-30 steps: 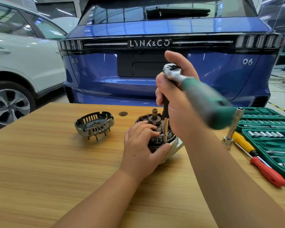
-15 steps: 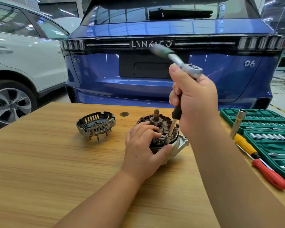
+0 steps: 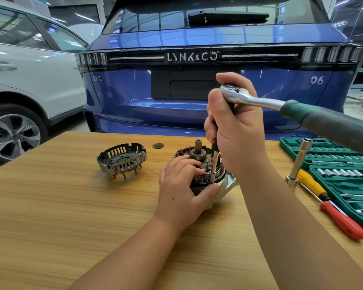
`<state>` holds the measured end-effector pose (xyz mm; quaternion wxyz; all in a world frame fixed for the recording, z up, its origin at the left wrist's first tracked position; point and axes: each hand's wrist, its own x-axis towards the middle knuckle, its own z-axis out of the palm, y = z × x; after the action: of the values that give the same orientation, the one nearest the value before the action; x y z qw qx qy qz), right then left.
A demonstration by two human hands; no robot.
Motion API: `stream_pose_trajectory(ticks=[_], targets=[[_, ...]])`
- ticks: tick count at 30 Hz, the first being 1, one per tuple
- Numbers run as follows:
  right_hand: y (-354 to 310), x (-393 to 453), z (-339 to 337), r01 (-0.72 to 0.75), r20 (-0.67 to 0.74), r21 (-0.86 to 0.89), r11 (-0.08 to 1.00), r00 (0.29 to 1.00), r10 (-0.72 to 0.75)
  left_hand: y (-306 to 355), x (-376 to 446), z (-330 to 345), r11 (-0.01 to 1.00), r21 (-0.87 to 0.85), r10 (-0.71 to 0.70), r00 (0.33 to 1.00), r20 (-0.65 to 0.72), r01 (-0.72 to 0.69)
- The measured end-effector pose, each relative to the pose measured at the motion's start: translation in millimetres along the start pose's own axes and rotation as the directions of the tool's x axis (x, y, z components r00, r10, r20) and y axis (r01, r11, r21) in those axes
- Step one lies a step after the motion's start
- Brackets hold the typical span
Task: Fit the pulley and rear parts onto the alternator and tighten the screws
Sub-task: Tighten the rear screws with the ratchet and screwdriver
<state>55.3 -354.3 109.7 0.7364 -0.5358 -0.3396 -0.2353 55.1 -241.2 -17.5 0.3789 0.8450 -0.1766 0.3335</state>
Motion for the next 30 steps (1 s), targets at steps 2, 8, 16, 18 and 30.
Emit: stream_pose_trajectory(ticks=[2,8,16,18,30], targets=[[0,1,-2,-0.005,-0.004,-0.011,1.0,1.0,0.005,3,1,-1,1.0,-0.002,-0.015,1.0,0.004,0.015],[-3,1,-5,0.002,-0.006,-0.025,1.0,1.0,-0.002,-5,-9,-12,0.996,-0.091,0.006,0.998,0.055,-0.001],[-14,3,-7,0.065,0.002,0.029,0.997,0.998,-0.065,-42,-15,-33,0.838,-0.27,-0.389,0.867,0.312,0.474],[-16,3,-7,0.082,0.024,0.024,0.996,0.996,-0.082,-42,-16,-33,0.829,-0.289,-0.398,0.869,0.295,0.478],[-8,-5,5,0.037,0.014,-0.044,0.998,0.999,-0.037,-19,-25,-33,0.977,-0.092,-0.192,0.981,0.014,0.193]])
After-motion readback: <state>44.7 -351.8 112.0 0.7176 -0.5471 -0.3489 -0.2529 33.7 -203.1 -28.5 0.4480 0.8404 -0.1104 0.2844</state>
